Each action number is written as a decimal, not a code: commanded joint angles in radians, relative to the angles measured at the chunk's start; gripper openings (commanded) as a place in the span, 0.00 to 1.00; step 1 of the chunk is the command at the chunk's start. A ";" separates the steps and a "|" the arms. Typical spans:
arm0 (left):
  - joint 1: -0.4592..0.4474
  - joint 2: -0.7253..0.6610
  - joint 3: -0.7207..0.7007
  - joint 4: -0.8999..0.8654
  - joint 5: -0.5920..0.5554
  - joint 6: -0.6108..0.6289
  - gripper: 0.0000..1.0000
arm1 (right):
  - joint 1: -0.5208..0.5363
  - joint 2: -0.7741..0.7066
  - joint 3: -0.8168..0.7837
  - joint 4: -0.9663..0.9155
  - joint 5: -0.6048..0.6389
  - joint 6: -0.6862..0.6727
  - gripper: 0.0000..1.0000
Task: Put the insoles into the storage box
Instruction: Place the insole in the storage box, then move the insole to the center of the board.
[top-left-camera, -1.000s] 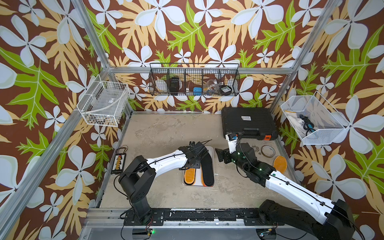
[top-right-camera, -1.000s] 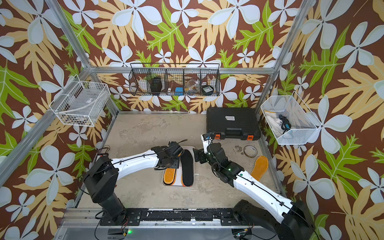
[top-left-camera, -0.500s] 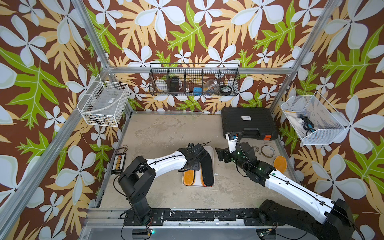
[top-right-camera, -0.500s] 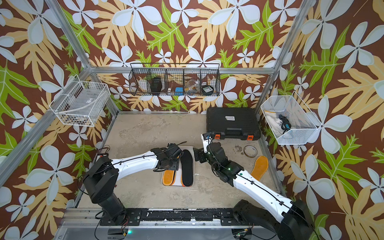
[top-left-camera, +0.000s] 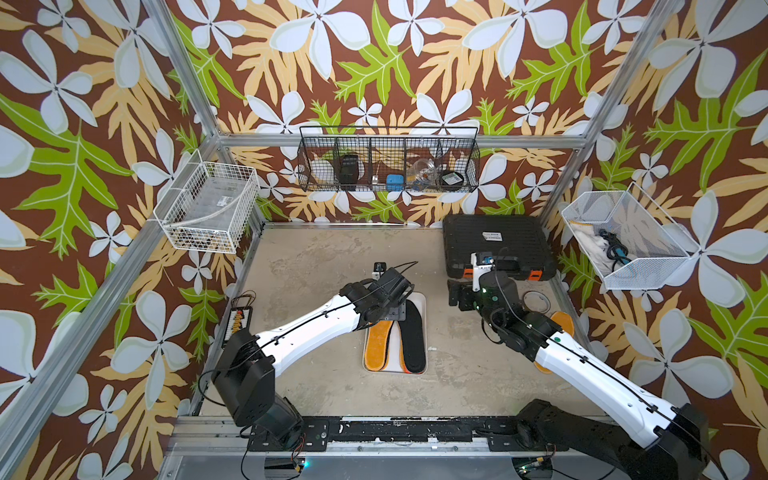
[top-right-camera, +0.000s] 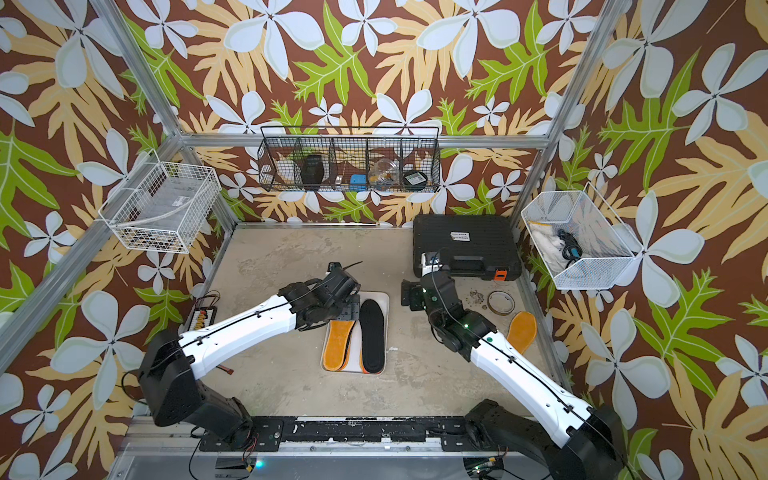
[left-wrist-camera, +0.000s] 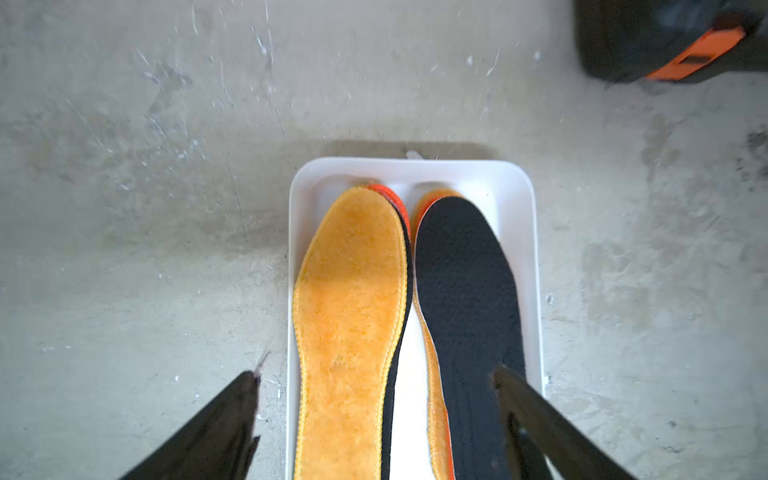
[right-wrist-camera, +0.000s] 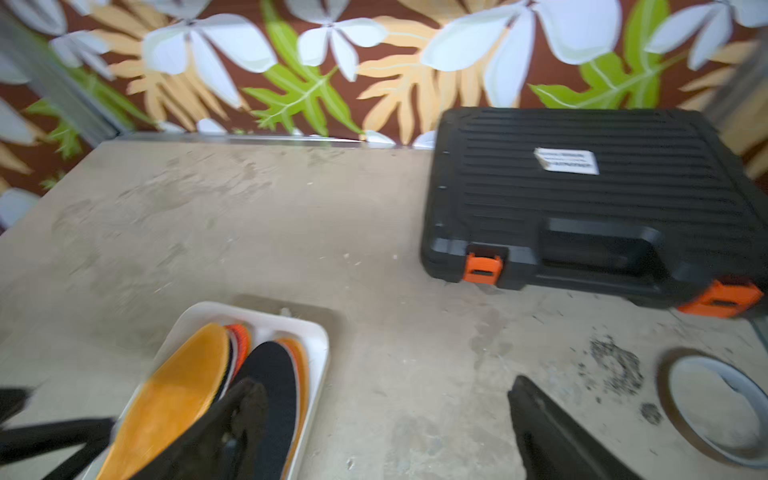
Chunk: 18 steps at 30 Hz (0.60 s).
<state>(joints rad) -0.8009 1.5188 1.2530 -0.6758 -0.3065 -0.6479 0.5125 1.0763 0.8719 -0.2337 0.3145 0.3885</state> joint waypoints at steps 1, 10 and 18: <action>0.035 -0.078 -0.035 0.019 -0.026 0.074 0.92 | -0.123 -0.021 -0.008 -0.118 -0.034 0.117 0.96; 0.073 -0.239 -0.241 0.227 0.091 0.333 0.92 | -0.652 0.072 -0.116 -0.343 -0.054 0.287 0.99; 0.082 -0.125 -0.299 0.280 0.172 0.403 0.92 | -0.808 0.156 -0.227 -0.305 0.000 0.384 0.99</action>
<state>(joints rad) -0.7235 1.3708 0.9554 -0.4339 -0.1738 -0.2825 -0.2764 1.2293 0.6605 -0.5438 0.3027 0.7162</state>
